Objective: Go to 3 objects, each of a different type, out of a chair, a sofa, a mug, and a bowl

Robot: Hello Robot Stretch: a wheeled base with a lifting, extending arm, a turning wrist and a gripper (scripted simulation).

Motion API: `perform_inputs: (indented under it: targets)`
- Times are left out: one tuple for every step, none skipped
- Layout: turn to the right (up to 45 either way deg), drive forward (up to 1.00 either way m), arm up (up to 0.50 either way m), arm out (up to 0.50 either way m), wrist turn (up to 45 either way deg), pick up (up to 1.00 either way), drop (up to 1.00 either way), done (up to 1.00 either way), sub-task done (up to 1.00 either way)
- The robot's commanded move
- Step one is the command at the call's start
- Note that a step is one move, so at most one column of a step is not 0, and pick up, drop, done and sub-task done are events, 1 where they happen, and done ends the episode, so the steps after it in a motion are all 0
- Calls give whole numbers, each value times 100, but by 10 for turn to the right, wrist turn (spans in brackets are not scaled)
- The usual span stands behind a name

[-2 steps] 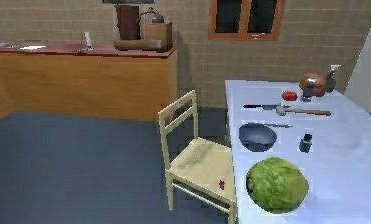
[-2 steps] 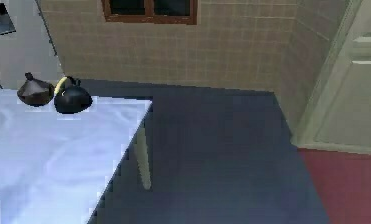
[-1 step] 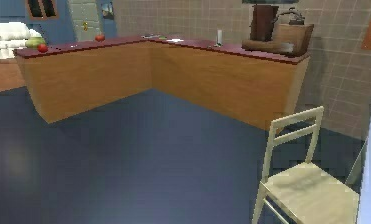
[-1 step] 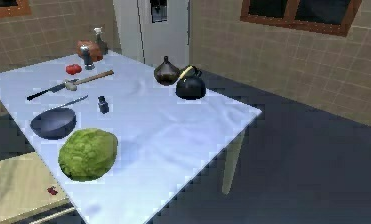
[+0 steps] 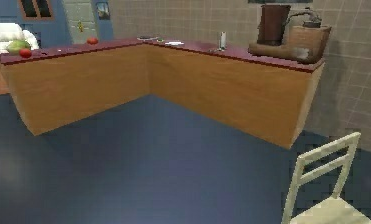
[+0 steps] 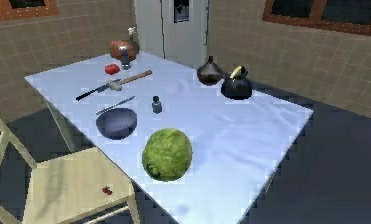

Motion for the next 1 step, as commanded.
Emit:
perform_inputs:
  targets:
    - [450, 0, 0, 0, 0, 0, 0, 0, 0]
